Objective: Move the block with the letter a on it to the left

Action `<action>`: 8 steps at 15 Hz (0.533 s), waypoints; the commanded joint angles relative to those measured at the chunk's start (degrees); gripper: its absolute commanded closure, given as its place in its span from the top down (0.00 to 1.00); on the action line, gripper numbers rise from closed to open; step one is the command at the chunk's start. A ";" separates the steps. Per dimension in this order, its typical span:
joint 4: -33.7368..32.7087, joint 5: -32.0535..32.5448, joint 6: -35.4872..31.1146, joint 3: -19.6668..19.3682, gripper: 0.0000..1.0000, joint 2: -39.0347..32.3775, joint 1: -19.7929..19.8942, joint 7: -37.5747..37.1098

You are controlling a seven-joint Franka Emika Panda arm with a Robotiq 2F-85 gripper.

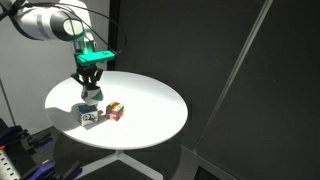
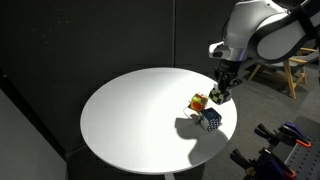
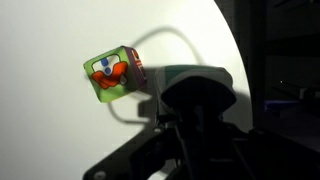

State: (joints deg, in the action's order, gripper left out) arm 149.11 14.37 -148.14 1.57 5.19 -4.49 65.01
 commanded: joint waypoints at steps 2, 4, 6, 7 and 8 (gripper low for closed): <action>3.60 0.11 -2.62 1.58 0.08 2.45 -1.74 1.53; 4.55 -0.68 -2.81 2.05 0.07 2.98 -2.60 2.09; 5.35 -0.87 -2.86 2.42 0.07 3.53 -3.33 2.29; 5.70 -1.17 -2.78 2.52 0.07 3.91 -3.76 2.51; 6.00 -1.29 -2.71 2.59 0.07 4.26 -4.09 2.52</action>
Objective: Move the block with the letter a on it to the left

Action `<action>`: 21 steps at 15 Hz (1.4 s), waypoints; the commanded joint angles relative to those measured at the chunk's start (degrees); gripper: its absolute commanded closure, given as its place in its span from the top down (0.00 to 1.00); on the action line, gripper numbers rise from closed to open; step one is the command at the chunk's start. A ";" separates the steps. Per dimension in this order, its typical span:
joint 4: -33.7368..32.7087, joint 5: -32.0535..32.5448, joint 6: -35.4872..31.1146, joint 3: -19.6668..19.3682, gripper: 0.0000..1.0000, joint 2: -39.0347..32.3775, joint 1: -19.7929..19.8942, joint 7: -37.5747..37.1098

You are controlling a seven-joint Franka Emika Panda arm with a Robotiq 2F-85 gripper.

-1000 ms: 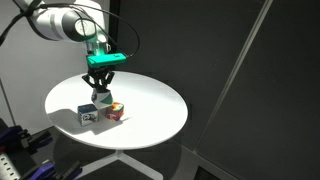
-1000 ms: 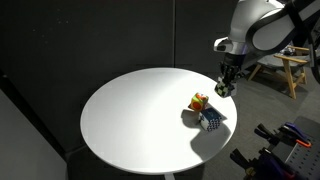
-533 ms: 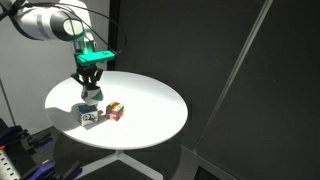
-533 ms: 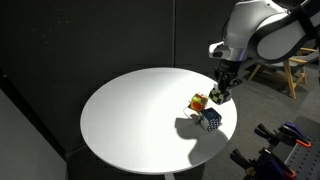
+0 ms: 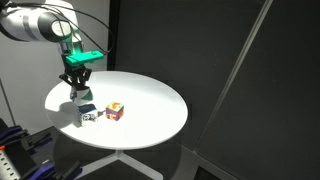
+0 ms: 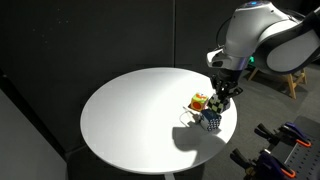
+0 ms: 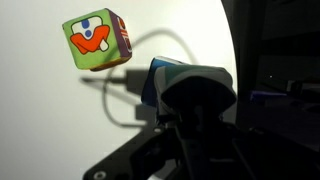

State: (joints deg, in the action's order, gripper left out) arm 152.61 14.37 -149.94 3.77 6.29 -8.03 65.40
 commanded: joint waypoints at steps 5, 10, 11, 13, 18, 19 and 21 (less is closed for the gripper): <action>1.16 -0.16 0.15 0.52 0.19 1.44 -0.65 0.13; 1.37 -0.15 0.15 0.50 0.19 1.64 -0.67 0.13; 1.37 -0.15 0.15 0.50 0.19 1.64 -0.67 0.13; 1.38 -0.15 0.15 0.50 0.19 1.64 -0.67 0.13; 0.03 -1.62 0.48 0.98 0.07 0.61 -1.61 0.76; -0.42 -2.17 0.81 1.17 0.07 0.28 -1.88 0.87; -1.18 -3.11 1.02 1.57 0.07 -0.24 -2.47 1.08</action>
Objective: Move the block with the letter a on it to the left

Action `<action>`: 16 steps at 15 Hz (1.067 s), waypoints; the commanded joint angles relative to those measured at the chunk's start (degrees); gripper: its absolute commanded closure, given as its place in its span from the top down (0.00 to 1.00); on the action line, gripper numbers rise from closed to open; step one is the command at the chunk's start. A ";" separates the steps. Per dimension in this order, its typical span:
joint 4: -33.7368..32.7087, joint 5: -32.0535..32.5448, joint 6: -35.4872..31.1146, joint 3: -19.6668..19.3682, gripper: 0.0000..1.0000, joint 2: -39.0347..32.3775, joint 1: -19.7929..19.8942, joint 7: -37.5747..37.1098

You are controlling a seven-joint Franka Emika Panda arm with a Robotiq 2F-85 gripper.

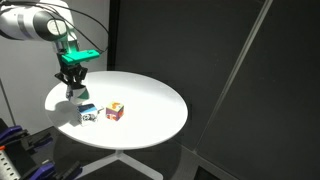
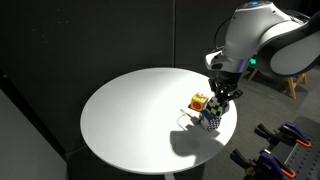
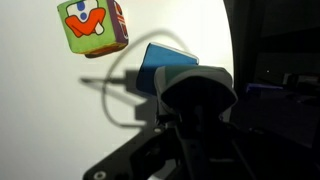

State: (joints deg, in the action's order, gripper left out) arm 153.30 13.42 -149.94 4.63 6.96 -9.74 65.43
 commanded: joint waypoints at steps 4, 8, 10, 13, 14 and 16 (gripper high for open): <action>-3.42 -3.33 1.03 1.67 0.07 -2.37 -1.80 1.78; -5.44 -2.62 0.90 3.08 0.07 -4.90 -2.27 1.92; -6.24 -2.33 0.31 3.90 0.07 -6.46 -2.44 2.39; -6.94 -2.22 -0.83 5.19 0.07 -8.86 -2.49 3.80; -7.13 -2.26 -1.07 5.57 0.07 -9.62 -2.42 4.22; -7.50 -1.26 -1.65 6.16 0.07 -11.23 -2.20 4.05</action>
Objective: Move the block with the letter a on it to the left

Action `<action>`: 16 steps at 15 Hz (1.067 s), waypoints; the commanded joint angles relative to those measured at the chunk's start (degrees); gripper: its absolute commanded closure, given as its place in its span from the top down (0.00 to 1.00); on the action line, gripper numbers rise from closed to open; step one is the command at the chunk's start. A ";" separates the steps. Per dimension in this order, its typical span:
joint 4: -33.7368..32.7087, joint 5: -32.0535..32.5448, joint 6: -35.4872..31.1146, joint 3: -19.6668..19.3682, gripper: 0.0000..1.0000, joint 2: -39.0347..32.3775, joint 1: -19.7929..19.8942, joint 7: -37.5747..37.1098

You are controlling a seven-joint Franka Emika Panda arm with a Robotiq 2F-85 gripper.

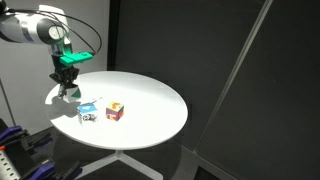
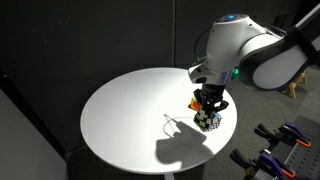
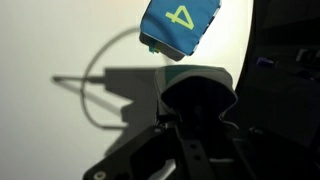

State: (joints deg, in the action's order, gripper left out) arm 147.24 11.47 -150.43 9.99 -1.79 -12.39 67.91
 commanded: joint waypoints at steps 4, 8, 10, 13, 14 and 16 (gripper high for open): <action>-2.09 3.38 -3.21 1.14 0.07 -6.13 0.71 -0.29; -3.38 7.94 -6.90 0.42 0.07 -9.83 0.78 -3.23; -4.25 9.73 -7.79 -0.06 0.07 -11.66 0.71 -4.62; -5.42 13.26 -8.82 -1.10 0.11 -13.81 0.31 -7.43; -5.75 14.20 -8.85 -1.36 0.44 -14.33 0.22 -8.28; -6.37 15.51 -8.83 -1.61 0.51 -15.14 0.25 -9.44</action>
State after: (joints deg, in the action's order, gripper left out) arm 142.59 24.10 -158.65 9.11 -15.44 -12.00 61.27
